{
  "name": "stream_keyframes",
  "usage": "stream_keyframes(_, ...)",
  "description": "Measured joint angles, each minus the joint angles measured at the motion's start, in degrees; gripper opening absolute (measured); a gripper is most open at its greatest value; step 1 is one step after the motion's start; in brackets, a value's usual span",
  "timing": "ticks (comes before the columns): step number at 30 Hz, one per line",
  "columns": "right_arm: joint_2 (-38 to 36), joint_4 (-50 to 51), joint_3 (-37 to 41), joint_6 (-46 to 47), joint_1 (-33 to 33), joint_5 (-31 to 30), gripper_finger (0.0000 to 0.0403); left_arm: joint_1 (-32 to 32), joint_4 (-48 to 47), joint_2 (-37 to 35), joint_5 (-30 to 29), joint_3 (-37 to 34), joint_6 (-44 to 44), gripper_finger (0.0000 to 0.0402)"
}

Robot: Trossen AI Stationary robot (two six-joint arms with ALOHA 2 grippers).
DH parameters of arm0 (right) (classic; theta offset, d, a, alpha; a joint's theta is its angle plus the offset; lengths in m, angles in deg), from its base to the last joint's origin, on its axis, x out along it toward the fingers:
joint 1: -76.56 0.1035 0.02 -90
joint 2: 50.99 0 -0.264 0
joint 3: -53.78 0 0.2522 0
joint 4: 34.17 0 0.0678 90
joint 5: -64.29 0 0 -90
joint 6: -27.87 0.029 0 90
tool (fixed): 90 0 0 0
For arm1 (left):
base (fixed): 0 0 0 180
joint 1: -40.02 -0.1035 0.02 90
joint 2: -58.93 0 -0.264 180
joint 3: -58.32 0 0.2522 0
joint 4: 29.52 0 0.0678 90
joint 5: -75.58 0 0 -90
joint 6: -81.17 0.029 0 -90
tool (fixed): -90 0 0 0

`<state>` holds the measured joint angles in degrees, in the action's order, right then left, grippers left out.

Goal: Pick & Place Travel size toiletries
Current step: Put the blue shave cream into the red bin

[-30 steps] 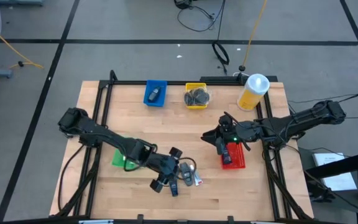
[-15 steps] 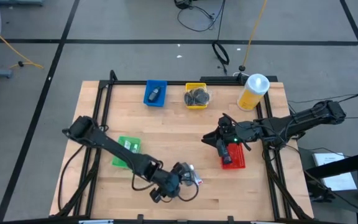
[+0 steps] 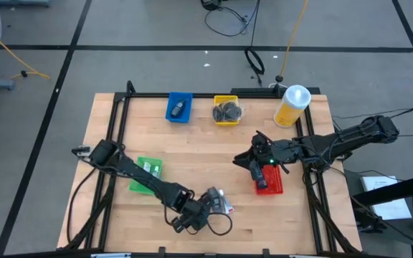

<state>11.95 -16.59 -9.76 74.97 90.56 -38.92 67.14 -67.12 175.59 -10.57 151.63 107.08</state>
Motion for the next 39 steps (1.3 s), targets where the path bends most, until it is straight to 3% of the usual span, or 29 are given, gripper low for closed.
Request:
stream_keyframes(9,0.0,0.4,0.0,0.2,0.0,-0.1,0.0110,-2.1,-0.5,1.9,0.6,0.0,3.9,0.0246)
stream_keyframes(20,0.0,0.8,0.0,0.9,0.0,-0.2,0.0110,-4.6,-5.9,2.2,5.5,0.1,4.3,0.0242)
stream_keyframes(29,0.0,0.8,0.0,0.8,0.0,-0.5,0.0110,-2.9,-6.2,2.2,6.9,0.1,2.6,0.0139)
stream_keyframes(33,0.0,0.8,0.0,0.8,0.0,-0.6,0.0110,-2.5,-6.3,2.1,6.9,0.1,-3.4,0.0100)
stream_keyframes(39,0.0,0.8,0.0,0.5,0.0,-0.4,0.0110,-2.3,-6.7,0.6,6.7,-0.1,-16.2,0.0082)
